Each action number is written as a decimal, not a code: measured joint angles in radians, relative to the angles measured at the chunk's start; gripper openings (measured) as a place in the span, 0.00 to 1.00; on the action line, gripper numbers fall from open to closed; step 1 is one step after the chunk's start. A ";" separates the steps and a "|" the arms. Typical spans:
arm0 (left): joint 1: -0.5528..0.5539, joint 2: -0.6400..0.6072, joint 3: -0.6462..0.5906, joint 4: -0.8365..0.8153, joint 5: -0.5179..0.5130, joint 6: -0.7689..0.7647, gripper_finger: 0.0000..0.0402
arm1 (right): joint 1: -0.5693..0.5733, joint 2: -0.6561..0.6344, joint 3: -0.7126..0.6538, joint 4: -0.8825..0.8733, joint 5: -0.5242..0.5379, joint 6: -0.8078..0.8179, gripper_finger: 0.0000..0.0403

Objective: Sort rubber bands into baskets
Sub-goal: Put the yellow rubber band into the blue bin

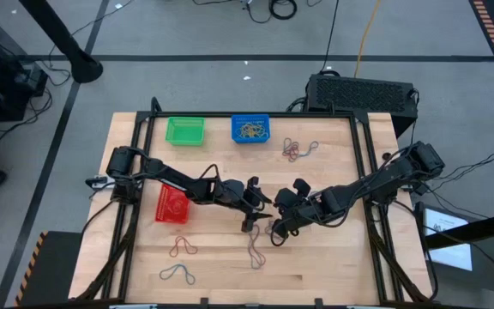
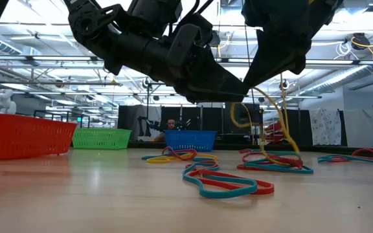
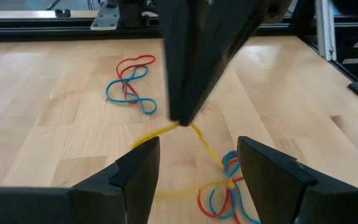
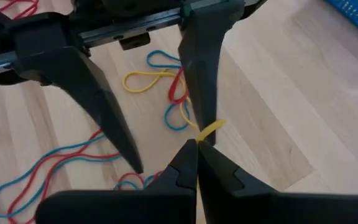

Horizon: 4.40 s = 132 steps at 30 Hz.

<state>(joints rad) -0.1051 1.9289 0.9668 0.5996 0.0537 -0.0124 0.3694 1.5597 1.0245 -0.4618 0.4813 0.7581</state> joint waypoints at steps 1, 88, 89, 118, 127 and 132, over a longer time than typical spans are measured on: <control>0.001 -0.002 0.000 -0.004 -0.002 0.000 0.56 | 0.001 0.000 0.000 0.000 -0.021 0.006 0.00; 0.020 -0.063 -0.004 -0.161 0.013 0.177 0.00 | 0.074 0.047 0.001 0.072 -0.175 -0.086 0.36; 0.023 -0.063 -0.004 -0.165 0.013 0.177 0.00 | 0.083 0.060 0.001 0.081 -0.174 -0.091 0.36; 0.033 -0.063 -0.004 -0.190 0.012 0.177 0.00 | 0.130 0.260 0.000 0.083 -0.163 -0.008 0.36; 0.033 -0.063 -0.004 -0.190 0.012 0.177 0.00 | 0.130 0.211 0.000 0.061 -0.112 -0.011 0.36; 0.033 -0.063 -0.004 -0.190 0.012 0.177 0.00 | 0.130 0.225 0.000 0.010 -0.113 0.010 0.36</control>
<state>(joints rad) -0.0723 1.8660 0.9630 0.4091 0.0662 0.1646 0.4995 1.7844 1.0248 -0.4513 0.3679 0.7682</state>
